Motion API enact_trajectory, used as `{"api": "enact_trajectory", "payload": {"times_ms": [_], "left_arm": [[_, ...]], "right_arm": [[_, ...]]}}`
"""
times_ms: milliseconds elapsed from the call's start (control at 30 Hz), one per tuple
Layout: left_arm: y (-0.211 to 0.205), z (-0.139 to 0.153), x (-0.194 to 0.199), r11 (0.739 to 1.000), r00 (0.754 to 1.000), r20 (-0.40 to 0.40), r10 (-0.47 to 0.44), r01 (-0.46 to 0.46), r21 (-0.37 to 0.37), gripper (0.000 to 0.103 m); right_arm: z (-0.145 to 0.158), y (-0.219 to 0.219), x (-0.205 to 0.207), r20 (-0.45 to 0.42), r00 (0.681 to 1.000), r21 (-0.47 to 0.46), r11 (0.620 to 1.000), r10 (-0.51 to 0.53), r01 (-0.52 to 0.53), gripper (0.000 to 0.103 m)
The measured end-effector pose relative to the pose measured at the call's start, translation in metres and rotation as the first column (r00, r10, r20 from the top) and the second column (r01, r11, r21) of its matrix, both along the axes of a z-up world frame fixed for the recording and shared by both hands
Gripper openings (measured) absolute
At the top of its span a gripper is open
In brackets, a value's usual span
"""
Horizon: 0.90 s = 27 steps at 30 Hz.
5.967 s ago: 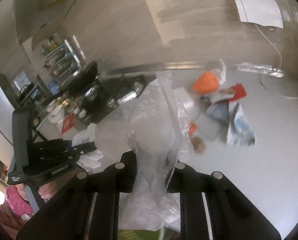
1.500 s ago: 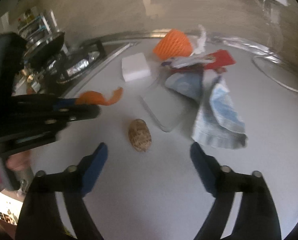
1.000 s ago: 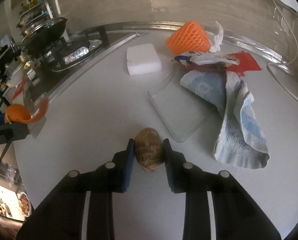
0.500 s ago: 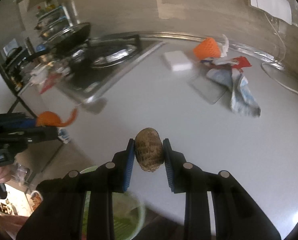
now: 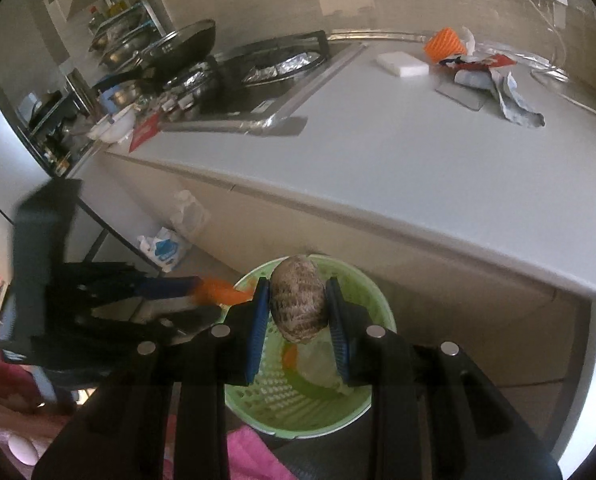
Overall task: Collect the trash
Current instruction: 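Drop the orange peel and brown shell into the green basket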
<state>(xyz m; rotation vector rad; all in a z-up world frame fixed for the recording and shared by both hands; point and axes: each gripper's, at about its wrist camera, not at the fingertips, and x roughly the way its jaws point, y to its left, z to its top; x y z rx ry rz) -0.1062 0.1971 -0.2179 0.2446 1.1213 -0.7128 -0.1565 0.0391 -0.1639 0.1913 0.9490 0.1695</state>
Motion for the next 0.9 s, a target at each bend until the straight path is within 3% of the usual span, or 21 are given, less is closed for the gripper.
{"api": "enact_trajectory", "payload": {"times_ms": [133, 333, 567, 600, 633, 700, 900], "left_arm": [[0.007, -0.006, -0.004, 1.0, 1.0, -0.002, 0.014, -0.014, 0.013, 0.056], [0.025, 0.018, 0.002, 0.998, 0.996, 0.055, 0.063, -0.062, -0.027, 0.074], [0.064, 0.043, 0.016, 0.982, 0.98, 0.082, 0.18, -0.173, -0.08, 0.079], [0.067, 0.044, 0.017, 0.98, 0.978, 0.087, 0.19, -0.183, -0.081, 0.079], [0.069, 0.046, 0.019, 0.979, 0.976, 0.094, 0.196, -0.189, -0.081, 0.079], [0.07, 0.048, 0.022, 0.977, 0.974, 0.102, 0.204, -0.196, -0.08, 0.079], [0.067, 0.053, 0.021, 0.981, 0.976, 0.112, 0.186, -0.178, -0.084, 0.079]], "right_arm": [[0.001, 0.012, -0.007, 0.004, 1.0, -0.01, 1.0, 0.003, -0.003, 0.029], [0.003, 0.025, -0.011, 0.005, 1.0, -0.024, 1.0, 0.014, -0.014, 0.029], [-0.021, 0.044, -0.007, -0.046, 0.997, -0.027, 0.997, 0.069, -0.071, 0.03], [-0.027, 0.048, -0.005, -0.061, 0.995, -0.036, 0.996, 0.078, -0.08, 0.038], [-0.033, 0.051, -0.004, -0.074, 0.994, -0.043, 0.995, 0.085, -0.088, 0.056], [-0.039, 0.055, -0.002, -0.079, 0.994, -0.06, 0.995, 0.079, -0.084, 0.068], [-0.031, 0.053, 0.0, -0.064, 0.996, -0.075, 0.995, 0.059, -0.064, 0.079]]}}
